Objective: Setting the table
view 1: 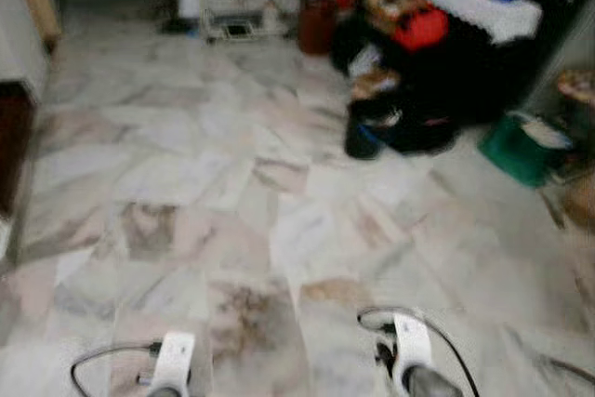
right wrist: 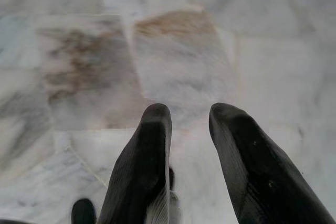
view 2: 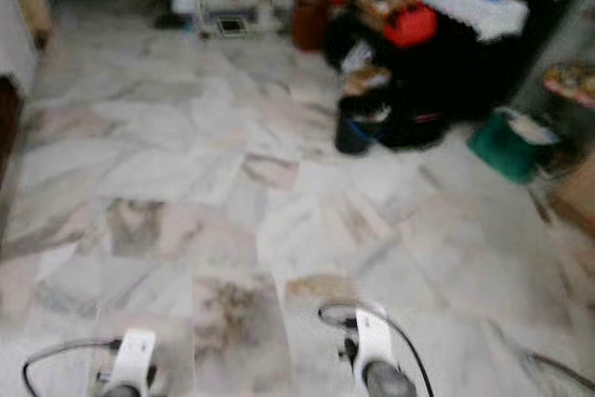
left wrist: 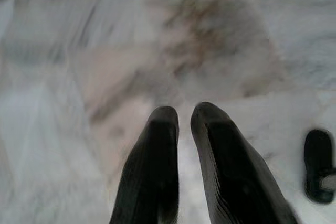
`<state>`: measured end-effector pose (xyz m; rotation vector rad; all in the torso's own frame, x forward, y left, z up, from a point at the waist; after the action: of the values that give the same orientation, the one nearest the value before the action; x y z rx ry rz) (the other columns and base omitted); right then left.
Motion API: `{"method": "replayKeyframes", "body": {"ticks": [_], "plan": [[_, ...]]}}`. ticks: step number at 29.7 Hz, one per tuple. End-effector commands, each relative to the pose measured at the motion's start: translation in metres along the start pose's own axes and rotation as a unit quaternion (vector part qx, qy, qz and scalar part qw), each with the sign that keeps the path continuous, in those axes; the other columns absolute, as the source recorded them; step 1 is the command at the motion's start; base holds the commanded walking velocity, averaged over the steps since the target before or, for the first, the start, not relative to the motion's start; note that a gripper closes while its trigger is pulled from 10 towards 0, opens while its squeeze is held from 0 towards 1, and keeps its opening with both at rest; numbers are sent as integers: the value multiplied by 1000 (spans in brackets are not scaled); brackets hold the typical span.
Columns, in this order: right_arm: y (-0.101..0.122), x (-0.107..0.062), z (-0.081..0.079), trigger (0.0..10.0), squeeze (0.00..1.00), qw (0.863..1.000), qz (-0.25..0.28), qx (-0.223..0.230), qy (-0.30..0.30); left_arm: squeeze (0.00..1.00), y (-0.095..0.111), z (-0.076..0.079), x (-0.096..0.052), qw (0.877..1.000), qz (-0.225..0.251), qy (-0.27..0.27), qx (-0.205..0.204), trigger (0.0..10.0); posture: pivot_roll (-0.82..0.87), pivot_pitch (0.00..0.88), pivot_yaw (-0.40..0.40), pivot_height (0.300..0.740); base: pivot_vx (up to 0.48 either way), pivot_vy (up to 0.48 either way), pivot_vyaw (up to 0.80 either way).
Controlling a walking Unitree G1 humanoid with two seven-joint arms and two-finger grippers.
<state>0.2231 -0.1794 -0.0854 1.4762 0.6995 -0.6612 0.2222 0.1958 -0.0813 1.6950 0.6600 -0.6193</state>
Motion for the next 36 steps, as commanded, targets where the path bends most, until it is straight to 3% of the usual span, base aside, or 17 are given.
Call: {"method": "replayKeyframes", "body": {"ticks": [1,21,27,36], "plan": [[-2,-1,4,10000,0,1000,-4,2,-5,0,-9,9,-2,1000,-13,-12,-5,10000,14,0,-51,732,0,0,-763],[-5,-1,4,10000,0,1000,-5,6,-6,0,-9,11,-3,1000,-11,-15,1,10000,9,0,-54,732,0,-91,-763],[-4,-1,3,10000,0,1000,-5,4,-5,0,-9,11,-3,1000,-11,-15,4,10000,11,0,-55,732,0,-411,-763],[-4,-1,2,10000,0,1000,-5,5,-3,0,-10,12,-3,1000,-13,-15,-5,10000,11,0,-56,732,0,0,-763]]}}
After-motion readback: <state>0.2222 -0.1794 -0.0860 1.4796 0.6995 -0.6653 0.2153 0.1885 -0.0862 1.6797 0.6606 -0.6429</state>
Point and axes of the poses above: a point about 5 cm out from each wrist's last joint towards the gripper, its own x axis pointing out of the wrist towards the gripper, its own y axis along the axis of the wrist's last joint, z = x × y, the point moved 2 cm from there along x, pointing out of the wrist towards the gripper, and after that the axes turned 2 degrees about x, right-handed, at the moved point
